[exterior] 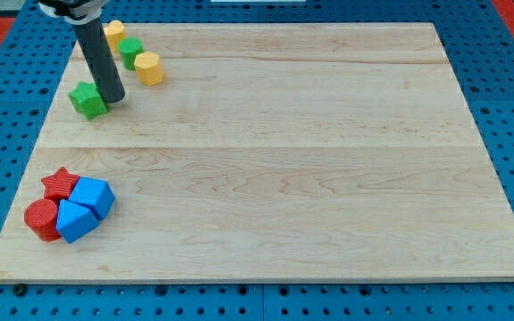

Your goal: Push yellow hexagon to the green star

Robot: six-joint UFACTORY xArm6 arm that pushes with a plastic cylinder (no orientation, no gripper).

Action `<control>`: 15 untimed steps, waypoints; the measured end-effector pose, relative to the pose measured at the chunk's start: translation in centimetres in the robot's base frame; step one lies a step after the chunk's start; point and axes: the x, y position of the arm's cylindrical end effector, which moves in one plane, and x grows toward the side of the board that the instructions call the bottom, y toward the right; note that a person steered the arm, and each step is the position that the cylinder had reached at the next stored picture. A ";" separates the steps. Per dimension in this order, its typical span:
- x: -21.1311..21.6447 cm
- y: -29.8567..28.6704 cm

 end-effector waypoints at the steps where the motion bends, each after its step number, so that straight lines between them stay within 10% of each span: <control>1: -0.4 3.5; 4: -10.6 9.6; 15: -1.7 2.8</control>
